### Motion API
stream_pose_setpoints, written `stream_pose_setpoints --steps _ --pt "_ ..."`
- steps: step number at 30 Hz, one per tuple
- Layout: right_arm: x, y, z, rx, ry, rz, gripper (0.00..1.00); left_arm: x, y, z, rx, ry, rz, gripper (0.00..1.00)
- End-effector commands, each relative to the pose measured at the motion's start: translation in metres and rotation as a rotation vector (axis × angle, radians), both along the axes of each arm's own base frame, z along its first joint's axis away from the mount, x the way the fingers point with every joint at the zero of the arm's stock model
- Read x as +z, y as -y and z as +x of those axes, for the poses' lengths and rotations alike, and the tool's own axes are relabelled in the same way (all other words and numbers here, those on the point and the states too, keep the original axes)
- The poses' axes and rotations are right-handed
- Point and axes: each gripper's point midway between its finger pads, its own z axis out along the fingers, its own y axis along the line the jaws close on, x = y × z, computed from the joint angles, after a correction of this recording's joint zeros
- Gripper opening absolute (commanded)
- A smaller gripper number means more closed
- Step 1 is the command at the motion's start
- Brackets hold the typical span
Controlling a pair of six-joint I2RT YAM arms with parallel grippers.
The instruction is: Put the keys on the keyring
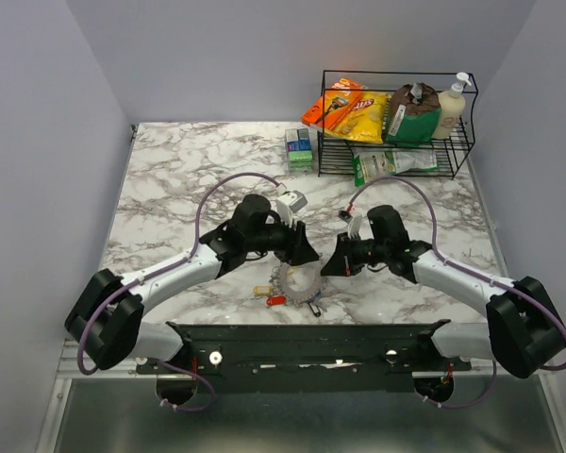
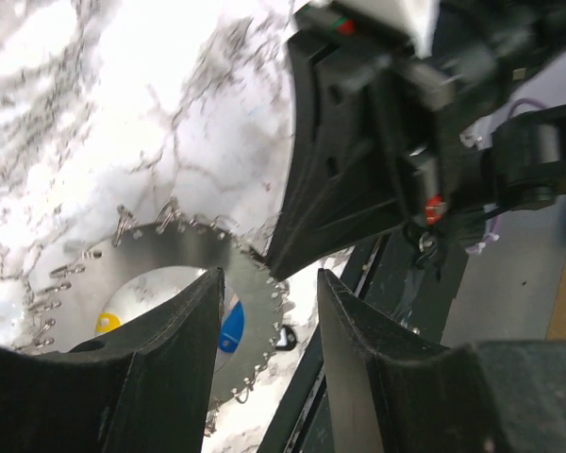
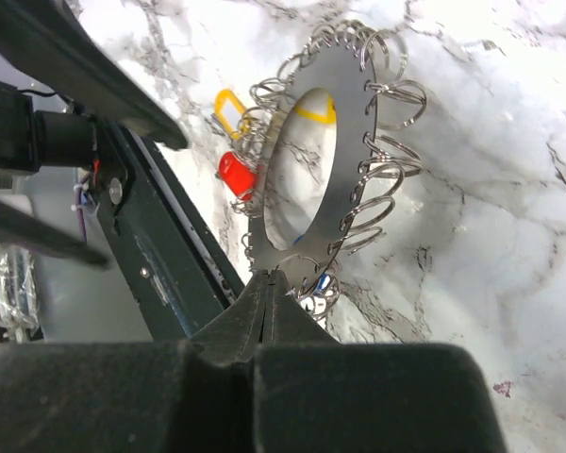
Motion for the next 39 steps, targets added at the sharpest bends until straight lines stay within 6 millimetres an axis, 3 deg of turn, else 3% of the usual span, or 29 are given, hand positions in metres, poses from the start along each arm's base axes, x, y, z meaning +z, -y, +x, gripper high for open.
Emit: stream_pose_setpoints --steps 1,11,16,22,26,30,37,39 --pt "0.027 -0.008 -0.005 0.117 0.072 0.065 0.01 0.034 -0.003 -0.005 -0.023 0.120 -0.093 0.55" --pt "0.077 -0.020 -0.009 0.283 0.216 0.173 0.01 0.059 -0.006 -0.025 -0.111 0.146 -0.153 0.60" --pt "0.103 -0.024 -0.014 0.355 0.276 0.228 0.01 0.082 -0.015 -0.031 -0.135 0.302 -0.197 0.60" --pt "0.116 -0.028 -0.019 0.429 0.308 0.269 0.01 0.102 -0.029 -0.041 -0.163 0.465 -0.220 0.62" --pt "0.112 -0.028 -0.013 0.408 0.303 0.245 0.01 0.096 -0.032 -0.043 -0.164 0.463 -0.200 0.62" --pt "0.095 -0.021 0.001 0.293 0.271 0.140 0.01 0.089 -0.031 -0.041 -0.155 0.436 -0.195 0.62" --pt "0.046 0.014 0.024 -0.042 0.180 -0.092 0.01 0.064 -0.029 -0.025 -0.082 0.350 -0.119 0.63" --pt "0.031 0.025 0.019 -0.111 0.135 -0.130 0.03 0.047 -0.028 -0.022 -0.081 0.297 -0.073 0.63"
